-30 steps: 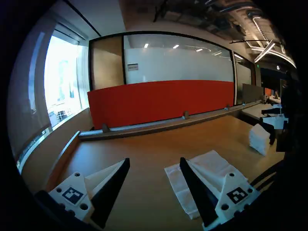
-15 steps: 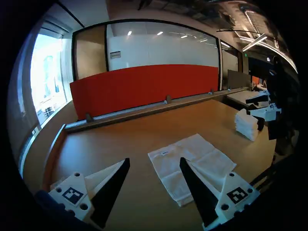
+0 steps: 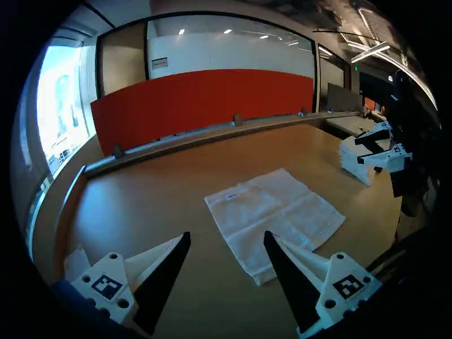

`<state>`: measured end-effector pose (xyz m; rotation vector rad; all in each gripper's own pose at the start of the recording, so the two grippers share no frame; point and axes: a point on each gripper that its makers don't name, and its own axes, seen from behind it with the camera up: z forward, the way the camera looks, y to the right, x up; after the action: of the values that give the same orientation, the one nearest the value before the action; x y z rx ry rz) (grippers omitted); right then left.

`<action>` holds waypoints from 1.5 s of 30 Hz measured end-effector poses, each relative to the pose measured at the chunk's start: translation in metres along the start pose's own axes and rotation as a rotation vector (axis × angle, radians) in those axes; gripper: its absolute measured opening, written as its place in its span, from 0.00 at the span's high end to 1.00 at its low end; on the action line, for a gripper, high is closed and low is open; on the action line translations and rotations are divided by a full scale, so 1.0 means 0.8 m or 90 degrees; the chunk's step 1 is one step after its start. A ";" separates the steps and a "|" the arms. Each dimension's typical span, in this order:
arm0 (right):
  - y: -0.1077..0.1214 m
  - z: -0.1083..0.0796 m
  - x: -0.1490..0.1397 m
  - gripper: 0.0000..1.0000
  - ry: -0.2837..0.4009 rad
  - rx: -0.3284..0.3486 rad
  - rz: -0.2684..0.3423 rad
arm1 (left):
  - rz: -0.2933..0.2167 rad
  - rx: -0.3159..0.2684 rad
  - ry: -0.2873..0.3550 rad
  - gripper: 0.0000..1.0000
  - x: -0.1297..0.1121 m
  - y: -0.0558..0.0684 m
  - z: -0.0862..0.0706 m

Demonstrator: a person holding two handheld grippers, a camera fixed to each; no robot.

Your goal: Fold towel

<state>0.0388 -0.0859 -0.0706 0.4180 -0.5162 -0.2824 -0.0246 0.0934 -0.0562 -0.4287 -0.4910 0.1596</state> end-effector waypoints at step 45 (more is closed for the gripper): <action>-0.072 0.061 -0.189 0.27 -0.178 0.088 0.009 | -0.009 -0.090 -0.209 0.06 -0.170 0.071 0.075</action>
<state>-0.1224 -0.0968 -0.1210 0.5119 -0.8156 -0.2945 -0.1747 0.1322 -0.0905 -0.5401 -0.8316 0.1843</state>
